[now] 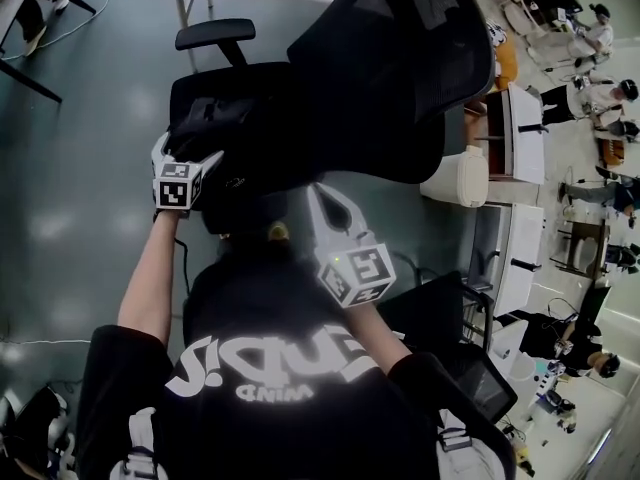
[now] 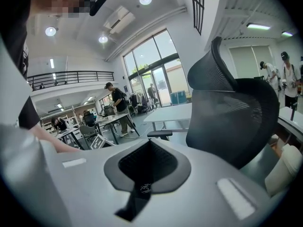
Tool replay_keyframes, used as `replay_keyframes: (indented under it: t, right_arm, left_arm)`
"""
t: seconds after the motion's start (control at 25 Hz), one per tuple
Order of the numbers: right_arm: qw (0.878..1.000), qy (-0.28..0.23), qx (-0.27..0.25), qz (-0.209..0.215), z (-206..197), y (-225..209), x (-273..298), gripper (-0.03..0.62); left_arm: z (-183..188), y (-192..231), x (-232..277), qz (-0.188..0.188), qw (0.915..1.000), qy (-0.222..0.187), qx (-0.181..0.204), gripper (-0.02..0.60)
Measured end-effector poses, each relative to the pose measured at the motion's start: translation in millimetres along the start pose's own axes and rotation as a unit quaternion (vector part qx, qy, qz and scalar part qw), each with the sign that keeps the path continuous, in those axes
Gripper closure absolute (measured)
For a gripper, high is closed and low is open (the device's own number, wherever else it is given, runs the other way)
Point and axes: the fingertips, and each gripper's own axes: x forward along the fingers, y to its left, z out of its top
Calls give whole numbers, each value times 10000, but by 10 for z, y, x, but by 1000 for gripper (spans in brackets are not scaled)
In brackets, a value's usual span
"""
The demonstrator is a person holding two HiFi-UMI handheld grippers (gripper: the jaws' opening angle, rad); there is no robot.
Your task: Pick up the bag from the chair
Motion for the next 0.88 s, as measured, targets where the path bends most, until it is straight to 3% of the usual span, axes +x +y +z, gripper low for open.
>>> replay_keyframes:
  t: [0.44, 0.68, 0.88]
  right_arm:
    - [9996, 60, 88, -244, 67, -83, 43, 594]
    - [9992, 92, 134, -367, 86, -181, 78, 594]
    - [9992, 114, 177, -342, 119, -148, 98, 594]
  left_arm:
    - [-38, 136, 220, -144, 9990, 286, -327, 16]
    - [-97, 41, 315, -397, 9957, 633, -554, 206]
    - [6, -93, 234, -690, 9931, 471, -819, 436]
